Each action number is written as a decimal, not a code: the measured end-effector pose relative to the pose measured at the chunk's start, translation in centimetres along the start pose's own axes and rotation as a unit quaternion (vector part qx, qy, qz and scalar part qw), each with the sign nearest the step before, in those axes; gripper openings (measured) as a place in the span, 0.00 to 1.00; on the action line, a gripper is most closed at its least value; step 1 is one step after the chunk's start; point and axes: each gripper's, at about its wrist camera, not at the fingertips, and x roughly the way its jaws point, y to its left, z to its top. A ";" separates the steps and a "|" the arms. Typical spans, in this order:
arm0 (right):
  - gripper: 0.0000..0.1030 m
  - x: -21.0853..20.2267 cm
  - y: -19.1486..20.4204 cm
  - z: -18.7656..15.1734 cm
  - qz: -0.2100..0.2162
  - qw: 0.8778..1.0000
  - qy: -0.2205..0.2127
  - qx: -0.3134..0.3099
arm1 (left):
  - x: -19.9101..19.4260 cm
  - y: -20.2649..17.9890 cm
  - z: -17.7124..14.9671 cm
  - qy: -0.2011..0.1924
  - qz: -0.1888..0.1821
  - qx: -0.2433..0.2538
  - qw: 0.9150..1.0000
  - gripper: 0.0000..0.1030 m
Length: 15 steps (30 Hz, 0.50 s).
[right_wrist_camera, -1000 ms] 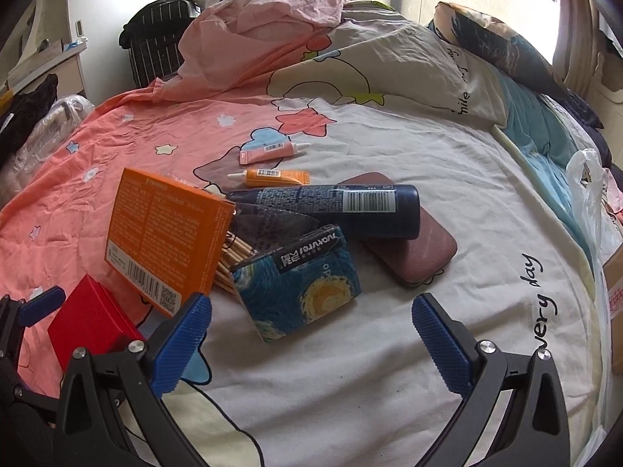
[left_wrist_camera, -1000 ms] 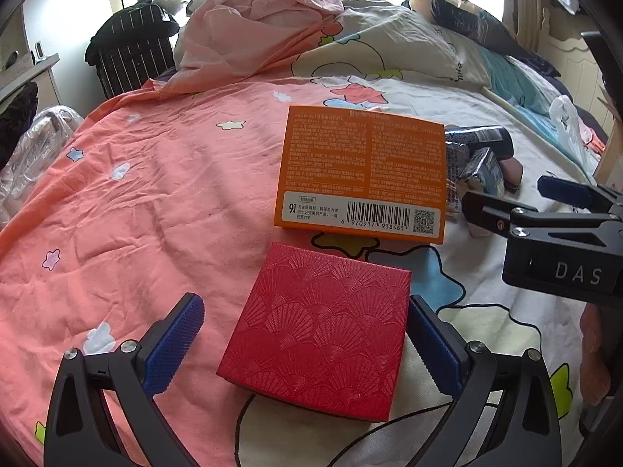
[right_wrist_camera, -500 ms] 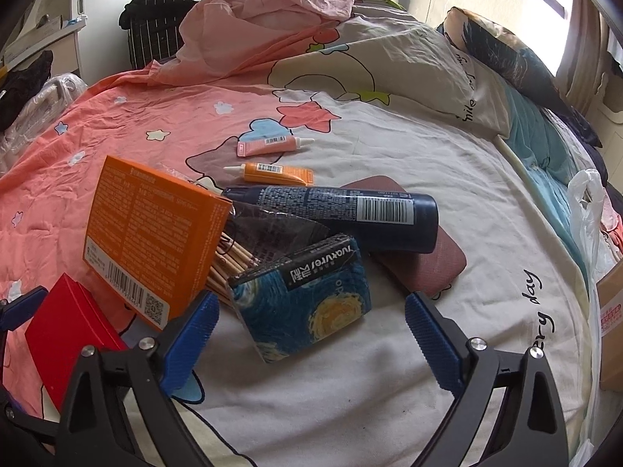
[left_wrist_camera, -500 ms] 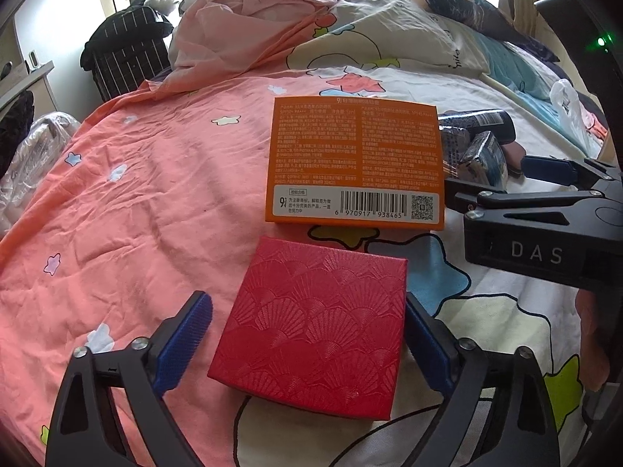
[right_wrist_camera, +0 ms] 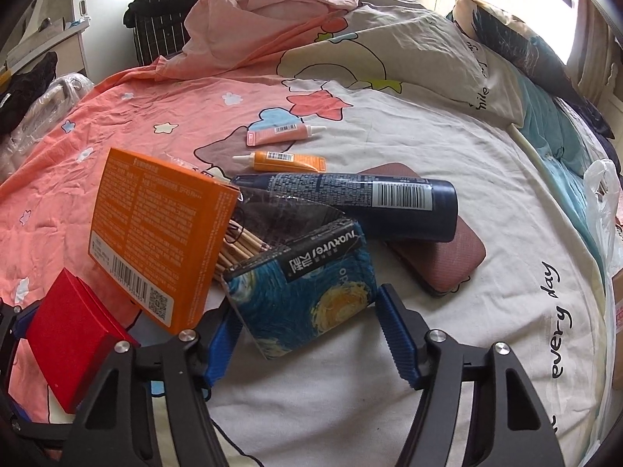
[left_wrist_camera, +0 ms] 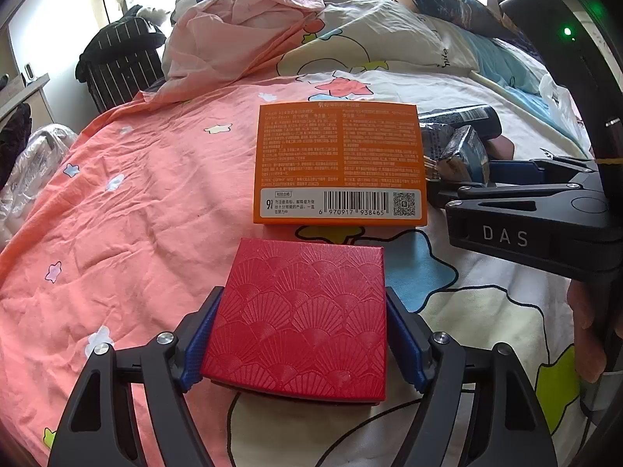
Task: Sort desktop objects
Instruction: 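Close left tool on red box while right tool closes on blue tissue pack, then lift and carry red box and tissue pack over the open cardboard box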
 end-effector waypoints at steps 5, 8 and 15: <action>0.61 -0.5 -0.2 -0.3 0.007 1.000 -0.003 0.006 | -0.1 -0.1 0.0 -0.001 0.005 0.005 1.000 0.76; 0.61 -1.0 -0.2 -0.5 0.009 1.000 -0.007 0.007 | -0.2 -0.2 0.0 -0.004 0.011 0.009 1.000 0.75; 0.61 -2.2 -0.6 -1.1 0.010 1.000 -0.016 0.009 | -0.7 -0.2 -0.1 -0.007 0.019 0.011 1.000 0.73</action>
